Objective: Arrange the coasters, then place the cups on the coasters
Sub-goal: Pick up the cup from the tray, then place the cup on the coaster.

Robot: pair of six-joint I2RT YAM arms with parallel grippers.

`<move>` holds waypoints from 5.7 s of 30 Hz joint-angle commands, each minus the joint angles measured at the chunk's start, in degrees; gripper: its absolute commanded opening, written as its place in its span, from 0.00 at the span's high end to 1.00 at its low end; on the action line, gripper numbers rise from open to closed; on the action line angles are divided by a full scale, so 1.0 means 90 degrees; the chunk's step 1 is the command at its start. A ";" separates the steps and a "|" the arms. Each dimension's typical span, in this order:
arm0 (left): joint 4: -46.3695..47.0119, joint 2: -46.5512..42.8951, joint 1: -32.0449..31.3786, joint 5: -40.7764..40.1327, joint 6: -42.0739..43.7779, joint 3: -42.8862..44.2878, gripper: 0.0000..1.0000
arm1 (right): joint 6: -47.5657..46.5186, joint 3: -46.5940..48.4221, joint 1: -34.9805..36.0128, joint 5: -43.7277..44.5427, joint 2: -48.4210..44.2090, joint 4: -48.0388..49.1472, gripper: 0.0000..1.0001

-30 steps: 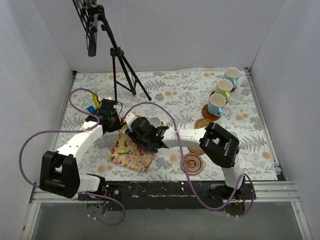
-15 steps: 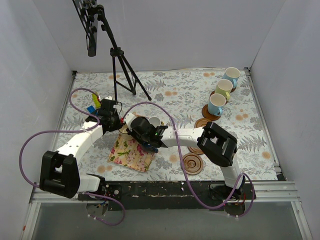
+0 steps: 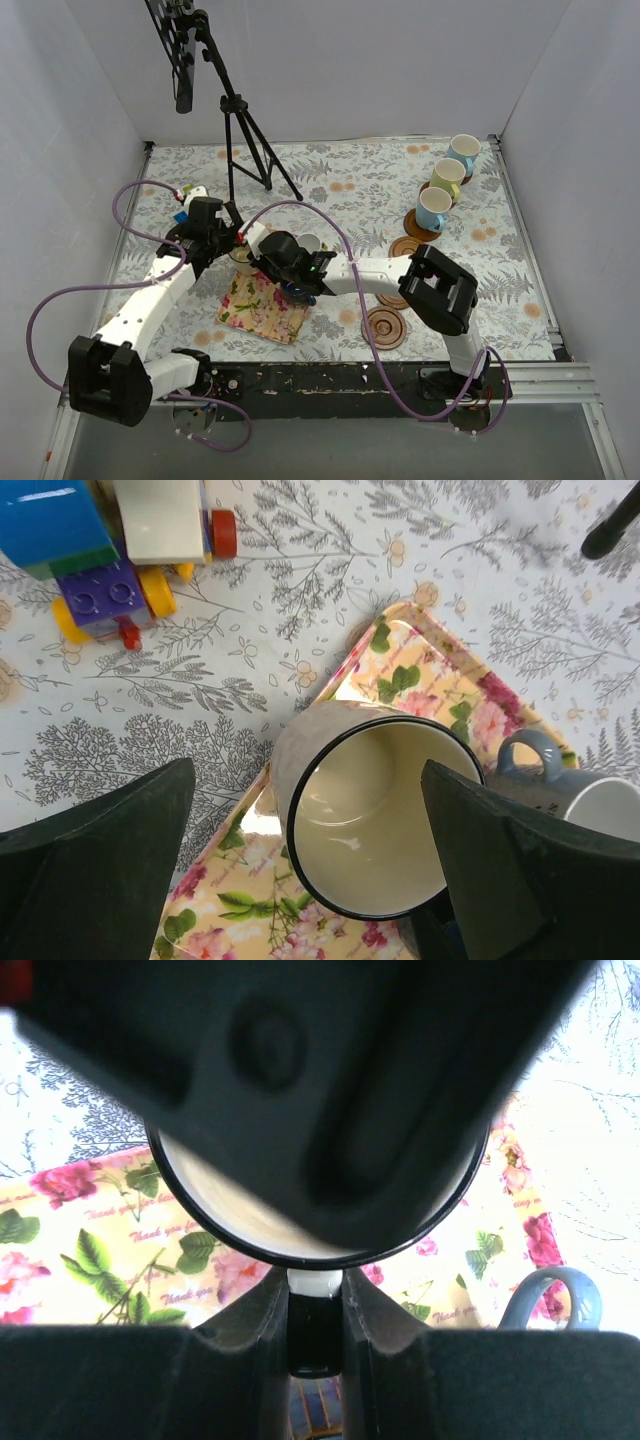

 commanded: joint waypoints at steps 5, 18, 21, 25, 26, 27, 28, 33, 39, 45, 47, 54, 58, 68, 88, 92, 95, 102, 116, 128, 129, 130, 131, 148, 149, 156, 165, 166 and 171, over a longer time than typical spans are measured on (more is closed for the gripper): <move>0.0066 -0.0886 -0.0051 -0.0569 -0.0392 0.0179 0.02 | -0.0197 0.0442 0.0052 0.0075 -0.0554 0.0260 0.99; 0.0281 -0.1414 -0.0032 -0.0285 -0.0421 0.0794 0.02 | -0.0255 -0.0006 -0.0094 0.0329 -0.1607 -0.0091 0.99; 0.0505 -0.1375 -0.0022 -0.0256 -0.0460 0.0872 0.02 | -0.0255 -0.0328 -0.0114 0.0417 -0.2066 -0.0131 0.99; 0.0760 -0.1181 0.0007 -0.0352 -0.0431 0.0980 0.02 | -0.0343 -0.0602 -0.0143 0.0690 -0.2633 -0.0539 0.99; 0.0857 -0.1122 0.0007 -0.0411 -0.0382 0.0960 0.02 | -0.0353 -0.0680 -0.0172 0.0768 -0.2828 -0.0686 0.99; 0.0993 -0.1092 0.0007 -0.0441 -0.0285 0.0922 0.02 | -0.0324 -0.0787 -0.0221 0.0778 -0.3042 -0.0813 0.99; 0.1207 -0.1082 0.0007 -0.0431 -0.0178 0.0786 0.02 | -0.0285 -0.0904 -0.0337 0.0778 -0.3257 -0.0872 0.99; 0.2097 -0.0800 0.0007 -0.0129 0.0468 0.0218 0.02 | -0.0109 -0.1462 -0.1176 0.0525 -0.4478 -0.1779 0.99; 0.2643 -0.0496 0.0007 0.0437 0.0643 -0.0006 0.02 | -0.0431 -0.1784 -0.2582 -0.0138 -0.5465 -0.2610 0.99; 0.3016 -0.0643 0.0007 0.0632 0.0975 -0.0338 0.02 | -0.0587 -0.2350 -0.4038 -0.1046 -0.5866 -0.2533 0.99; 0.3035 -0.0682 -0.0002 0.0779 0.1044 -0.0397 0.02 | -0.0617 -0.2497 -0.4331 -0.1252 -0.5896 -0.2494 0.99; 0.3113 -0.0770 -0.0002 0.0848 0.1327 -0.0553 0.02 | -0.0578 -0.3170 -0.4723 -0.1390 -0.6033 -0.2376 0.99; 0.3104 -0.0779 0.0007 0.0936 0.1434 -0.0563 0.02 | -0.0422 -0.3609 -0.4733 -0.1224 -0.6149 -0.2299 0.99; 0.3026 -0.0740 -0.0003 0.0907 0.1503 -0.0573 0.02 | 0.0232 -0.4235 -0.4762 -0.0531 -0.6072 -0.1704 0.99; 0.2996 -0.0672 -0.0002 0.1024 0.1493 -0.0583 0.02 | 0.0233 -0.5075 -0.4831 -0.0042 -0.5906 -0.0717 0.99; 0.2996 -0.0643 0.0007 0.1072 0.1484 -0.0583 0.02 | 0.0243 -0.5261 -0.4840 -0.0130 -0.5954 -0.0434 0.99; 0.2996 -0.0623 -0.0002 0.1082 0.1493 -0.0573 0.02 | 0.0233 -0.5290 -0.4840 -0.0139 -0.5877 -0.0394 0.99; 0.2996 -0.0633 0.0007 0.1092 0.1493 -0.0573 0.02 | 0.0204 -0.5349 -0.4870 -0.0091 -0.5847 -0.0336 0.99; 0.2996 -0.0623 -0.0003 0.1131 0.1503 -0.0573 0.02 | 0.0174 -0.5505 -0.4928 -0.0149 -0.5798 -0.0258 0.99; 0.2996 -0.0614 0.0007 0.1160 0.1503 -0.0573 0.02 | 0.0213 -0.5554 -0.4958 -0.0100 -0.5730 -0.0258 0.99; 0.2987 -0.0613 0.0007 0.1170 0.1503 -0.0573 0.02 | 0.0223 -0.5564 -0.4948 -0.0091 -0.5740 -0.0267 0.99; 0.2987 -0.0604 0.0007 0.1190 0.1503 -0.0573 0.02 | 0.0242 -0.5554 -0.4958 -0.0110 -0.5749 -0.0277 0.99; 0.2987 -0.0604 -0.0002 0.1190 0.1503 -0.0573 0.02 | 0.0262 -0.5554 -0.4958 -0.0101 -0.5740 -0.0287 0.99; 0.2977 -0.0565 -0.0002 0.1248 0.1484 -0.0563 0.02 | 0.0545 -0.5603 -0.4948 -0.0130 -0.5837 -0.0482 0.89; 0.2977 -0.0574 -0.0003 0.1258 0.1484 -0.0563 0.02 | 0.0536 -0.5603 -0.4948 -0.0139 -0.5847 -0.0482 0.87; 0.2967 -0.0565 -0.0002 0.1258 0.1474 -0.0573 0.02 | 0.0545 -0.5603 -0.4948 -0.0179 -0.5915 -0.0512 0.69; 0.2957 -0.0565 0.0007 0.1258 0.1474 -0.0553 0.02 | 0.0545 -0.5457 -0.4948 -0.0178 -0.5954 -0.0697 0.51; 0.2957 -0.0565 -0.0002 0.1258 0.1474 -0.0553 0.02 | 0.0545 -0.5408 -0.4948 -0.0159 -0.5974 -0.0765 0.50; 0.2957 -0.0565 -0.0002 0.1229 0.1445 -0.0544 0.02 | 0.0711 -0.5086 -0.4948 -0.0091 -0.6218 -0.1321 0.30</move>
